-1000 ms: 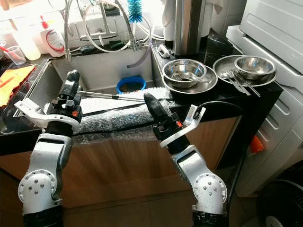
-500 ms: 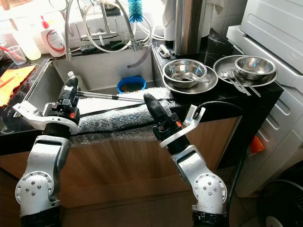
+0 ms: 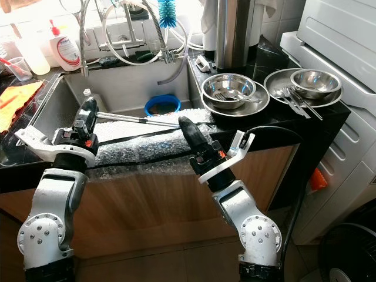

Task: Kitchen organization

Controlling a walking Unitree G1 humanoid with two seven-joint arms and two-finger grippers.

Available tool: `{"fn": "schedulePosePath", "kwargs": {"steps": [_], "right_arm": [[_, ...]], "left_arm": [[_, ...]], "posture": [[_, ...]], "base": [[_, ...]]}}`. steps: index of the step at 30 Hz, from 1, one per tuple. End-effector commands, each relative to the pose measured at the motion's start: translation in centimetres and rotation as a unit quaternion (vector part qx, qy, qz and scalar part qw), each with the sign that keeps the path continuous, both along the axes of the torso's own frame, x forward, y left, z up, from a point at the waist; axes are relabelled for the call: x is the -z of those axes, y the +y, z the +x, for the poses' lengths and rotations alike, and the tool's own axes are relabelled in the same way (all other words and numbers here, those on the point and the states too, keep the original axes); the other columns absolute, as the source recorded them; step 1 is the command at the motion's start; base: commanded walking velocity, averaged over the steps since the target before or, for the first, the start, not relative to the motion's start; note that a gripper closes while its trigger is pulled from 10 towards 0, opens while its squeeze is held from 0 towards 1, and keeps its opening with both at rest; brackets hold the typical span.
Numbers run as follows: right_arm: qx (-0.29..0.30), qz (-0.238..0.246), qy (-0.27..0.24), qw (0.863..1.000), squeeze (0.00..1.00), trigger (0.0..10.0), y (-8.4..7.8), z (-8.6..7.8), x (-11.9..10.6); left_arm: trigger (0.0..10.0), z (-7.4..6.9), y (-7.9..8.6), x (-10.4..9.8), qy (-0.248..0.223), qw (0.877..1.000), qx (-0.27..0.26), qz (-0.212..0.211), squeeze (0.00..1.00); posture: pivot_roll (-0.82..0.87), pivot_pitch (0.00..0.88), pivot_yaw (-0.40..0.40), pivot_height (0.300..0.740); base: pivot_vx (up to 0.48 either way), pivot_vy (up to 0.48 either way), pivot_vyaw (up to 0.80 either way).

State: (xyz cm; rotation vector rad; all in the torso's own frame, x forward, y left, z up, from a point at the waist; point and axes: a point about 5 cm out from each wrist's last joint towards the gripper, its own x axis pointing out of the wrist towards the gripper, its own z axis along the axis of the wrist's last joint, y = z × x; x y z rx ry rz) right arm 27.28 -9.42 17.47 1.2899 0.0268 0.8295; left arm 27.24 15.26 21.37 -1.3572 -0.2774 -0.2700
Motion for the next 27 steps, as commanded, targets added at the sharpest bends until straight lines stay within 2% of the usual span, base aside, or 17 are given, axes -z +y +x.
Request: {"fn": "schedulePosePath", "kwargs": {"steps": [1,12,13,15,20,27], "right_arm": [[-0.004,0.019,0.047,0.999,1.00,10.0,1.3,-1.1,1.9],[0.002,0.019,0.053,0.998,1.00,10.0,1.1,-1.0,2.0],[0.010,0.019,0.058,0.998,0.00,10.0,0.9,-0.8,2.1],[0.012,0.018,0.060,0.998,0.00,10.0,0.9,-0.8,2.2],[0.017,0.019,0.060,0.998,0.00,10.0,0.6,-0.7,2.1],[0.030,0.015,0.056,0.998,0.00,10.0,0.0,-0.5,2.1]], "left_arm": [[0.0,-2.8,-0.8,5.8,0.115,0.992,-0.009,-0.042,0.00],[0.0,-2.8,-0.4,5.7,0.111,0.992,-0.021,-0.061,0.00],[0.0,-2.8,0.0,5.7,0.109,0.991,-0.030,-0.077,0.00],[0.0,-2.8,0.1,5.7,0.109,0.990,-0.033,-0.082,0.00],[0.0,-2.7,1.7,5.1,0.092,0.987,-0.065,-0.116,0.00],[0.0,-2.9,3.9,4.7,0.079,0.985,-0.099,-0.117,0.00]], "posture": [[-0.13,0.000,0.107,0.740],[-0.13,0.000,0.100,0.740],[-0.13,0.000,0.098,0.740],[-0.13,0.000,0.098,0.740],[-0.13,0.000,0.093,0.740],[-0.12,0.000,0.088,0.740]], "base": [[0.000,0.000,0.00],[0.000,0.000,0.00],[0.000,0.000,0.00],[0.000,0.000,0.00],[0.000,0.000,0.00],[0.000,0.000,0.00]]}}
